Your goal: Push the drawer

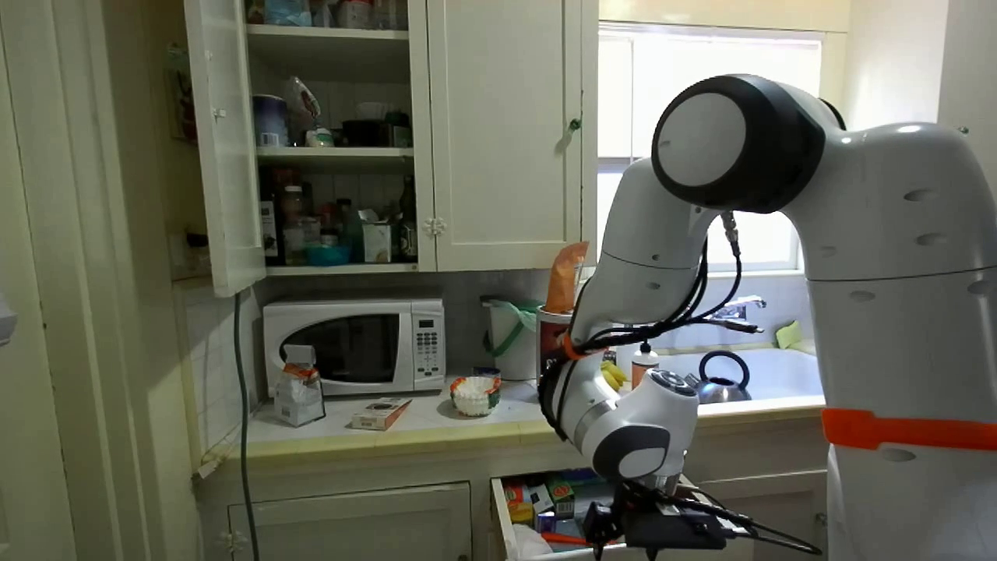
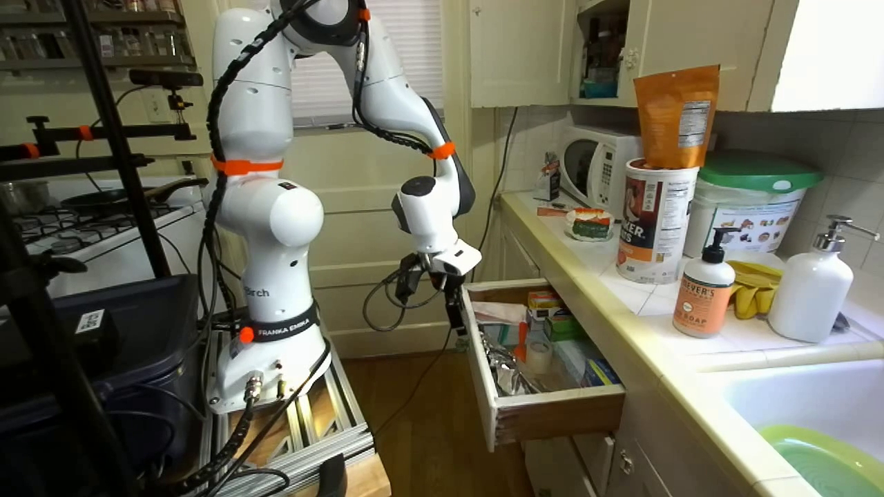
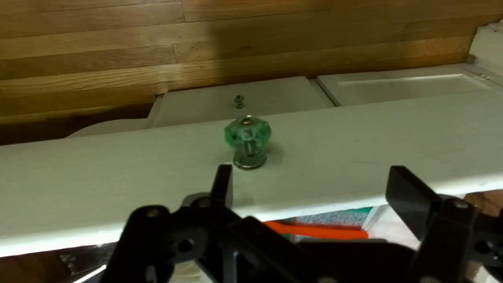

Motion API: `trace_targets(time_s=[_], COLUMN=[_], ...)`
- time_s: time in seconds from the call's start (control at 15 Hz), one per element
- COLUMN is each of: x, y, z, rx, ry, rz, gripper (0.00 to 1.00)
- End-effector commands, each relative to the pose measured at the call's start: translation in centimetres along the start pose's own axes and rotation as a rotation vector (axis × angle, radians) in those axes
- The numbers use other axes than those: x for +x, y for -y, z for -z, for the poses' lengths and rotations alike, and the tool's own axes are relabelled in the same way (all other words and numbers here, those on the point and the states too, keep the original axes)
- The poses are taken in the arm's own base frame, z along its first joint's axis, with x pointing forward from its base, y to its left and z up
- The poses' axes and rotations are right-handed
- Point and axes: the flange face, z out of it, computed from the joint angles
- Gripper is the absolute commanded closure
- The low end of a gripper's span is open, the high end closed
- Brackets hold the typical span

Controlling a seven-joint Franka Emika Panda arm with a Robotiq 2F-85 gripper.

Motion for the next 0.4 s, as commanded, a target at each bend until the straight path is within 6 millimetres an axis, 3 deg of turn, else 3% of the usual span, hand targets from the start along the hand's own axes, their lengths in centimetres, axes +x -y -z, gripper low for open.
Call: trace_targets(time_s=[0.0,0.33], x=[-0.02,-0.01], y=[0.35,0.48], z=[-0.27,-0.35], rx=[0.019,0.022], ry=[0.011,0.013], rz=[0.025,0.02], gripper=[0.0,0.0])
